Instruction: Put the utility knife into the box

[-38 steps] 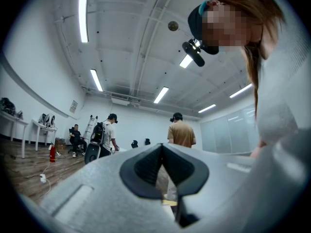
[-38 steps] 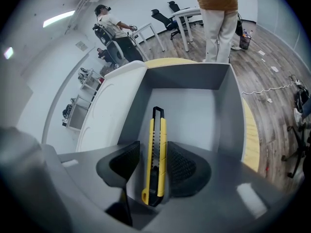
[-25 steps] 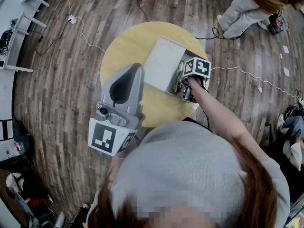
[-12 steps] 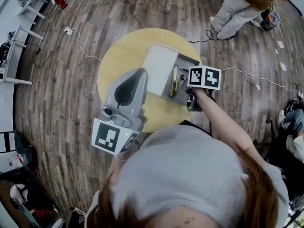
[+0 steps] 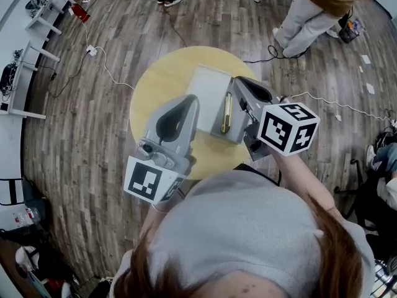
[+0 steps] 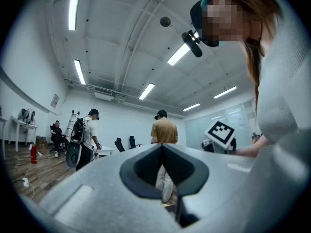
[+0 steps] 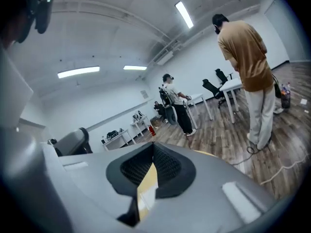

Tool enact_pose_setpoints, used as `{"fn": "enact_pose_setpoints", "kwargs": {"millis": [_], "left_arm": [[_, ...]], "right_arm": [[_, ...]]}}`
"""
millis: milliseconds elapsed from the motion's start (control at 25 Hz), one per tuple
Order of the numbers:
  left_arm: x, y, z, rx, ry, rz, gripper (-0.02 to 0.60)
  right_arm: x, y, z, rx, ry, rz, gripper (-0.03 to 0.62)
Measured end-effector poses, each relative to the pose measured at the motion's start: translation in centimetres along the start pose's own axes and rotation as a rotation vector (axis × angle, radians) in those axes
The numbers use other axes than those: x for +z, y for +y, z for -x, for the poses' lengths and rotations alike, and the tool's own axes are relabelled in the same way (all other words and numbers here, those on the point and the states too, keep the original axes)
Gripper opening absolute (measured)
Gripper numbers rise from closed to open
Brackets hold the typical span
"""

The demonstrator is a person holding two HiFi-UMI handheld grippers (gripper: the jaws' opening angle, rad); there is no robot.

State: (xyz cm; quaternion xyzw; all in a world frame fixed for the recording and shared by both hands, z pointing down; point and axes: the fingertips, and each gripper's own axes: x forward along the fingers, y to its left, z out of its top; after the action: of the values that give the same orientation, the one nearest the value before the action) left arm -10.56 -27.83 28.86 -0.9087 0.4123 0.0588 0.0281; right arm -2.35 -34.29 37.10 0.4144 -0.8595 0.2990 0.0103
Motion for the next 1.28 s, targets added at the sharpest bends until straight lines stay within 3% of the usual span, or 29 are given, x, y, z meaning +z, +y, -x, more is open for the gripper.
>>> {"fn": "enact_pose_setpoints", "kwargs": {"millis": [160,720,1280], "left_arm": [[0.1,-0.2,-0.2,-0.005,-0.001,0.000,0.003],[0.6,-1.8,-0.1,0.057,-0.026,-0.056,0.003],[3.0,-4.9,5.7,0.103,-0.057,-0.089,0.003]], "right_arm": [[2.6,3.5,1.3,0.097,-0.081,0.129,0.005],[4.1,7.4,4.2,0.314,-0.157,0.279,0.003],[1.6,11.9,8.3,0.362,-0.173,0.312,0.003]]}}
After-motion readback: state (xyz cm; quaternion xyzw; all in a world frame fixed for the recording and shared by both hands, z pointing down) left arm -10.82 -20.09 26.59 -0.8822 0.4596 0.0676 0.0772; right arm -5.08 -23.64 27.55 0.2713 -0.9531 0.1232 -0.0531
